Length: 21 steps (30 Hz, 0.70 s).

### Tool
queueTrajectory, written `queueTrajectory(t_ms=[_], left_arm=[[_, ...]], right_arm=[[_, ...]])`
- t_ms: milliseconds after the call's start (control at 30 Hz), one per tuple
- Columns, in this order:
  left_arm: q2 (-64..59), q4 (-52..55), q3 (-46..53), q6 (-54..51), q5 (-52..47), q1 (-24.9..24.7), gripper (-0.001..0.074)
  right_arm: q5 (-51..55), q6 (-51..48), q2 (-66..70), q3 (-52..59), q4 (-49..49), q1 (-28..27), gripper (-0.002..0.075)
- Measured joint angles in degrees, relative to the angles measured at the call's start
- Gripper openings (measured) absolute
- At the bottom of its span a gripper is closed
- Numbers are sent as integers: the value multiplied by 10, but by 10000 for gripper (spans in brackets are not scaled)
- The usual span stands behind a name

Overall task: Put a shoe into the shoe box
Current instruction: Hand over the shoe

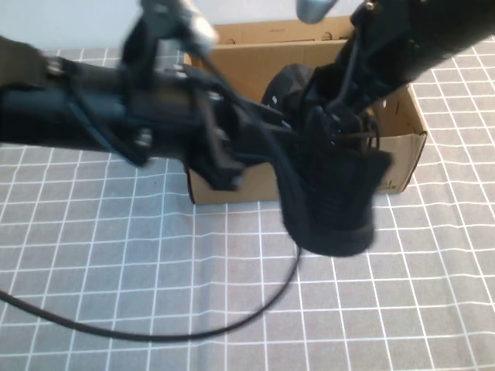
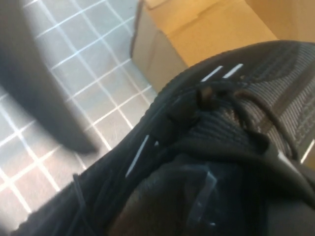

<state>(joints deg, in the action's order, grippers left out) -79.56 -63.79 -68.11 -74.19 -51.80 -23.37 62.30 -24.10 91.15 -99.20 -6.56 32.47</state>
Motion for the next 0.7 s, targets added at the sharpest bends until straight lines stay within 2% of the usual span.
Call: queueTrajectory(t_ms=[133, 300, 533, 700], left_arm=[[0, 47, 0, 37, 66, -45, 248], [9, 69, 0, 70, 95, -57, 249], [60, 108, 0, 125, 117, -57, 249], [78, 120, 0, 167, 120, -86, 249]], right_arm=[[0, 79, 32, -31, 30, 0, -6], [0, 153, 62, -63, 77, 0, -6], [0, 176, 91, -100, 102, 0, -6], [0, 186, 112, -122, 102, -8, -6]])
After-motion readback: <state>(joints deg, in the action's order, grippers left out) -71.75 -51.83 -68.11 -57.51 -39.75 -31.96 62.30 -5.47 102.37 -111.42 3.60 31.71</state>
